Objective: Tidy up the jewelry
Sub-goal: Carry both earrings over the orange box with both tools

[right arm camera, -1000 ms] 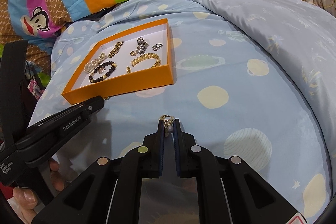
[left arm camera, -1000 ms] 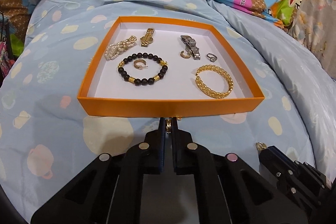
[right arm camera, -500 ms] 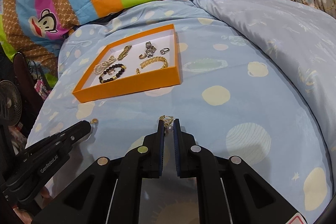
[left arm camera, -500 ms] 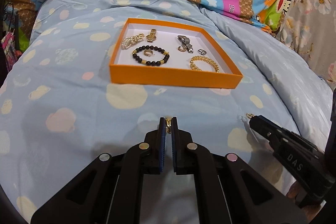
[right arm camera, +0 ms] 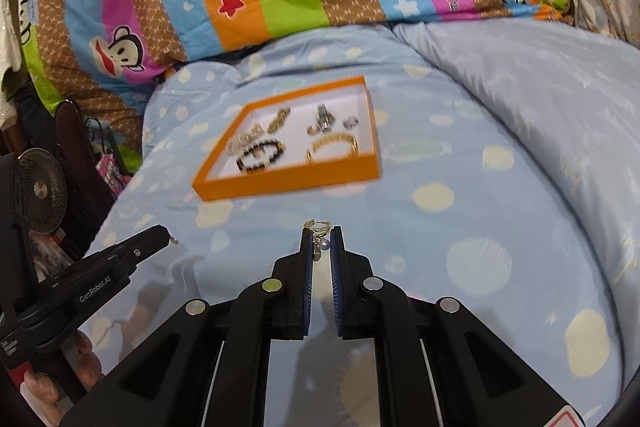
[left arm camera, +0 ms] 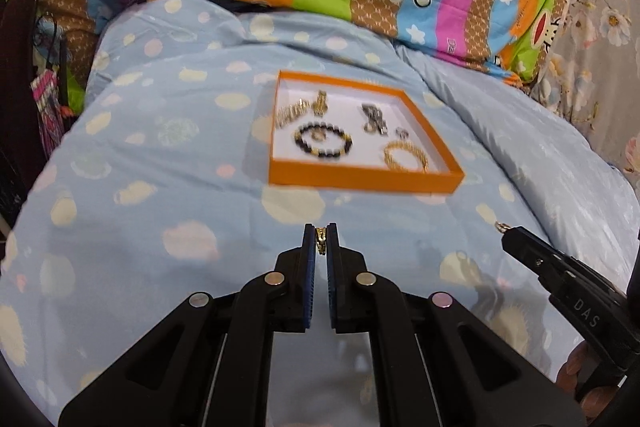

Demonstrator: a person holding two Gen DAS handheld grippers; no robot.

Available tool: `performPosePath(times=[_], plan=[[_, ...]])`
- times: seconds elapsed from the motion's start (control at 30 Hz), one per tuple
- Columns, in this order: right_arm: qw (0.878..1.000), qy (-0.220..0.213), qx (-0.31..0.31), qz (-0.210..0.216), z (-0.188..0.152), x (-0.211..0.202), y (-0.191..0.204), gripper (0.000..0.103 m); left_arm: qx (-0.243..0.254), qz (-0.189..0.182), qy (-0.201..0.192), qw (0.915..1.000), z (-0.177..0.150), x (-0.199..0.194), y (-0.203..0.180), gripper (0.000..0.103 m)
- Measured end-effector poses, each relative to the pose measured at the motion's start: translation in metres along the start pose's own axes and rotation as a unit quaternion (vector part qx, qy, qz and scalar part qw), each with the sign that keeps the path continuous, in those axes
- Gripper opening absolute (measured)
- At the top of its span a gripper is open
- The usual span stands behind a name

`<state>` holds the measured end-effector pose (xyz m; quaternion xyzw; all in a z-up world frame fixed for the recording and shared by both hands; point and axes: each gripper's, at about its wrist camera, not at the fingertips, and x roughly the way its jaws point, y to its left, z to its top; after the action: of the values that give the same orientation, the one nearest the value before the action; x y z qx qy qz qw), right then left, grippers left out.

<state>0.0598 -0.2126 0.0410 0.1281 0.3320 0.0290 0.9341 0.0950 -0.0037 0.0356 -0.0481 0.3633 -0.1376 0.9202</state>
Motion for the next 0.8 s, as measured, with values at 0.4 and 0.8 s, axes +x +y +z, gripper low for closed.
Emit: performPosePath(times=[0.4,0.8], plan=[[0.999,-0.049,-0.001,-0.001,0.064,0.027,0.008,0.008,0.034,0.004,-0.048,0.9983,0.075,0.028,-0.018,0.004],[0.999,-0.039,0.019,-0.011,0.083,0.078,0.006,0.009,0.044,0.012,-0.037,0.9983,0.095,0.085,-0.023,0.004]])
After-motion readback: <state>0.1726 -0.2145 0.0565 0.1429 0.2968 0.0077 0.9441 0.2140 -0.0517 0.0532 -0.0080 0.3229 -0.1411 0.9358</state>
